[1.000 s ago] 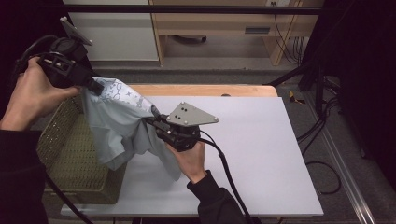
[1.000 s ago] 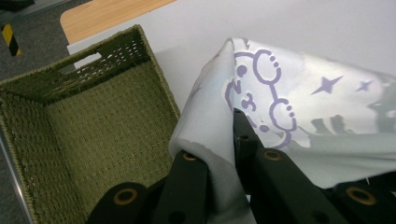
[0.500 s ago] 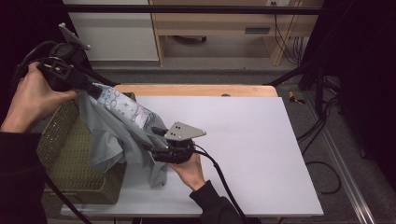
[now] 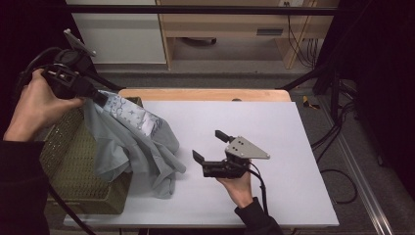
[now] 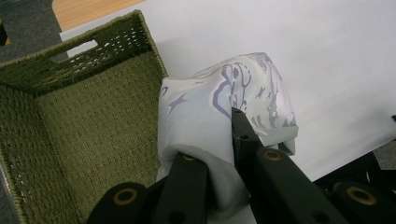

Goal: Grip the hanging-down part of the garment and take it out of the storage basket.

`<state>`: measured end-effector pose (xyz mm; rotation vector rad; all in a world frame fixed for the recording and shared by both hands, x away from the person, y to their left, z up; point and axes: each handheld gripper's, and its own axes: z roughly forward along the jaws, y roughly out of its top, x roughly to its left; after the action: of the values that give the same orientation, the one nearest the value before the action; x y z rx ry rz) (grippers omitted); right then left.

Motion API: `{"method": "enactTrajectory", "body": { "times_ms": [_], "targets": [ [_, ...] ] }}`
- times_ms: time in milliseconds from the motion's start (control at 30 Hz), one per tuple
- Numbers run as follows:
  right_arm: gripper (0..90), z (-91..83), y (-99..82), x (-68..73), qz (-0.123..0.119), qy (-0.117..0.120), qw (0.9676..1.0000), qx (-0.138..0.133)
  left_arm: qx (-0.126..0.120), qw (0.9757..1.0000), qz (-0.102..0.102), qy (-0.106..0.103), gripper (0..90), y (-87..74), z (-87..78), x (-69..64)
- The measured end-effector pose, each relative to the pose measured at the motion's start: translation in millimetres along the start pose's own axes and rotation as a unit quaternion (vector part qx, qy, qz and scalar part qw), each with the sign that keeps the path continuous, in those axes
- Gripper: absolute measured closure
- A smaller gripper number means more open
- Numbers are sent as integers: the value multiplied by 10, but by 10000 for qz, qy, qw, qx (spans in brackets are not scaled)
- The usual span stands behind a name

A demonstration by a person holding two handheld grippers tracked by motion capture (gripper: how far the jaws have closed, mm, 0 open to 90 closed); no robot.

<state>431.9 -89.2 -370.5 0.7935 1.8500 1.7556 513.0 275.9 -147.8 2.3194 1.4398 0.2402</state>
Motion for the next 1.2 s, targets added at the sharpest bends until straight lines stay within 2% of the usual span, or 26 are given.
{"method": "enactTrajectory", "body": {
  "times_ms": [67,100,133,167,233,333,433,500,633,833,900,1200],
  "targets": [
    [70,-52,-13,-33,-1,-49,10000,29,-22,10000,-25,-4,853,-5,4,-7],
    [63,-177,-57,-106,-48,-205,9998,27,-10,10000,-49,10,853,-9,5,0],
    [63,-177,-57,-106,-48,-205,9998,27,-10,10000,-49,10,853,-9,5,0],
    [56,-278,-95,-154,-29,-344,9994,74,10,10000,-42,14,853,-11,6,17],
    [52,-332,-120,-183,-48,-420,9991,69,12,10000,-57,16,853,-12,11,20],
    [27,-538,-214,-280,-26,-737,9973,14,44,10000,-49,16,853,-6,34,21],
    [19,-637,-250,-325,32,-824,9966,-31,47,10000,-54,12,853,-3,41,23],
    [14,-776,-299,-382,63,-1008,9948,-113,50,10000,-63,3,852,-8,45,31],
    [11,-889,-369,-399,143,-1089,9939,-86,41,10000,-79,3,852,-17,38,44],
    [6,-1029,-452,-419,56,-1199,9928,-33,28,10000,-85,-16,852,-30,19,64],
    [5,-1042,-456,-413,121,-1212,9926,2,19,10000,-87,-24,852,-29,23,64],
    [4,-1139,-515,-450,180,-1319,9911,51,-13,10000,44,-76,853,3,48,-39]
  ]
}}
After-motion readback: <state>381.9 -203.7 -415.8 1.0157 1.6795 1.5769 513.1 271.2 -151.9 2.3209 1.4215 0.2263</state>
